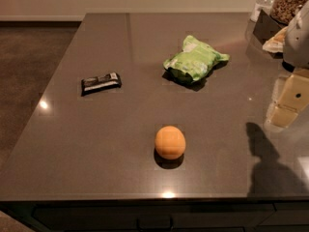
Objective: Move orange near rxbar chocolate
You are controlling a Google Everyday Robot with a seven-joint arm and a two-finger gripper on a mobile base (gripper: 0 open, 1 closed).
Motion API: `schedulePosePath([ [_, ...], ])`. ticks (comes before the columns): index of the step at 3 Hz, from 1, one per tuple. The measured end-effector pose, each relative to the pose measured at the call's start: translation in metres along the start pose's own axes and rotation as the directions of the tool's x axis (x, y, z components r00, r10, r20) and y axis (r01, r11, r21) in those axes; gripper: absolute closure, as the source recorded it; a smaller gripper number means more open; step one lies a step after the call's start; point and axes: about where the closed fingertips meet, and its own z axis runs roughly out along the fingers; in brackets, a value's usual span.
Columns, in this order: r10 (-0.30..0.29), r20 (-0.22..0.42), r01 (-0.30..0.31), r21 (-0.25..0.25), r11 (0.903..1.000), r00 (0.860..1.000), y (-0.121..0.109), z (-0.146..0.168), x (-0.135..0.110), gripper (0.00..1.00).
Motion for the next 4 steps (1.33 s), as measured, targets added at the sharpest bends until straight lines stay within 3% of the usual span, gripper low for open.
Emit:
schedulePosePath([
  [1,0.0,0.0,0.0,0.0,1.0,1.0,0.0,0.0,0.0,0.0],
  [2,-0.005,0.049,0.006,-0.024,0.9997,0.999,0.006,-0.002,-0.013,0.0],
  [4,-0.029,0.204,0.053,-0.115,0.992,0.979,0.036,0.025,-0.067,0.0],
])
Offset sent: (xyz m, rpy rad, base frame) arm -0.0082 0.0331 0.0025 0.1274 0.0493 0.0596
